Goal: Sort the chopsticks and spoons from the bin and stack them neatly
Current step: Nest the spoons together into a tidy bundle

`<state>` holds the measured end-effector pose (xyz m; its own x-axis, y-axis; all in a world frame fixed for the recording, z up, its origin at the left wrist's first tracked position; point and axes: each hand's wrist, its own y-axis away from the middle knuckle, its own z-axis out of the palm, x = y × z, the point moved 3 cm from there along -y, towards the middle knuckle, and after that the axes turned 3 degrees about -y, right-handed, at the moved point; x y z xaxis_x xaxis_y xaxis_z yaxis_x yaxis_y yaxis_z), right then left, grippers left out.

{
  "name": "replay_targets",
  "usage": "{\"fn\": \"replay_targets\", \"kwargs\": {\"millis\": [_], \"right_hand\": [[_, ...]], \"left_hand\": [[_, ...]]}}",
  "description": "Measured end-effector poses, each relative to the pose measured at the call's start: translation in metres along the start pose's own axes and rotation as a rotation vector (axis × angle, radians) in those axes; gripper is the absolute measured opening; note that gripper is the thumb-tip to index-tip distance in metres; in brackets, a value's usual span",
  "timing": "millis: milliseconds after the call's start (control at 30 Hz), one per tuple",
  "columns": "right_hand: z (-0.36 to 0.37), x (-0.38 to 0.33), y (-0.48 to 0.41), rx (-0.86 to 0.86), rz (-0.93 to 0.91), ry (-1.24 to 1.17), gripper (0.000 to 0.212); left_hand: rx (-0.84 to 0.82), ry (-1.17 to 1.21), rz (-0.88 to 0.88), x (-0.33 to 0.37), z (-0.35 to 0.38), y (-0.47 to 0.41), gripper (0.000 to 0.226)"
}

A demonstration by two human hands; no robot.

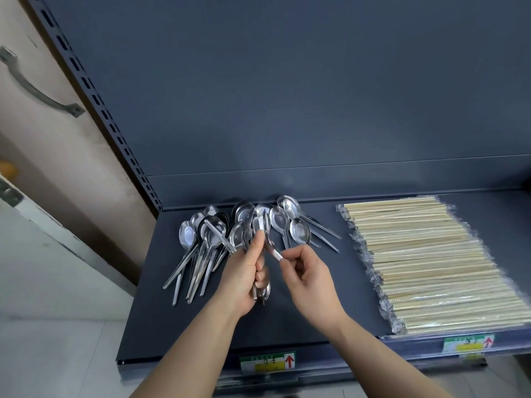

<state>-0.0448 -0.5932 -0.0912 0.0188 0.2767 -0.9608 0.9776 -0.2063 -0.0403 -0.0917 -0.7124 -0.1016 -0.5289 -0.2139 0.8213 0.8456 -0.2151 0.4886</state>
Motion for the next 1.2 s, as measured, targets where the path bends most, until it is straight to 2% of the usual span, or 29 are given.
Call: {"fn": "replay_targets", "kwargs": {"millis": [100, 267, 467, 633, 767, 867, 1000, 1067, 1133, 1200], "right_hand": [[-0.003, 0.002, -0.003, 0.043, 0.031, -0.025, 0.005], [-0.005, 0.001, -0.003, 0.041, 0.008, -0.064, 0.006], [0.003, -0.005, 0.000, -0.018, -0.035, -0.023, 0.018], [0.005, -0.010, 0.002, -0.034, -0.050, -0.032, 0.018], [0.011, -0.008, 0.002, -0.019, -0.084, -0.022, 0.018], [0.013, -0.005, 0.000, -0.039, -0.141, 0.032, 0.019], [0.015, -0.008, -0.002, -0.171, -0.311, 0.198, 0.029], [0.008, -0.006, -0.005, -0.183, -0.256, 0.212, 0.031], [-0.011, 0.000, -0.016, -0.004, -0.122, 0.270, 0.026], [-0.030, 0.012, -0.028, 0.094, 0.043, 0.566, 0.022]], "left_hand": [[0.007, 0.082, -0.010, 0.001, 0.001, -0.002, 0.049], [0.069, 0.112, -0.037, 0.000, -0.007, -0.004, 0.040], [0.160, -0.089, 0.027, 0.002, -0.006, -0.008, 0.046], [0.192, -0.200, 0.116, 0.005, -0.007, -0.007, 0.049], [0.119, -0.138, 0.101, 0.004, -0.006, -0.010, 0.050], [0.055, -0.154, 0.121, 0.003, -0.004, -0.008, 0.043], [-0.001, -0.083, 0.118, 0.004, -0.008, -0.008, 0.030], [-0.025, 0.020, 0.085, 0.003, -0.009, -0.008, 0.024], [-0.027, 0.118, 0.072, 0.004, -0.011, -0.008, 0.022], [-0.003, 0.147, 0.070, 0.005, -0.018, -0.010, 0.022]]}}
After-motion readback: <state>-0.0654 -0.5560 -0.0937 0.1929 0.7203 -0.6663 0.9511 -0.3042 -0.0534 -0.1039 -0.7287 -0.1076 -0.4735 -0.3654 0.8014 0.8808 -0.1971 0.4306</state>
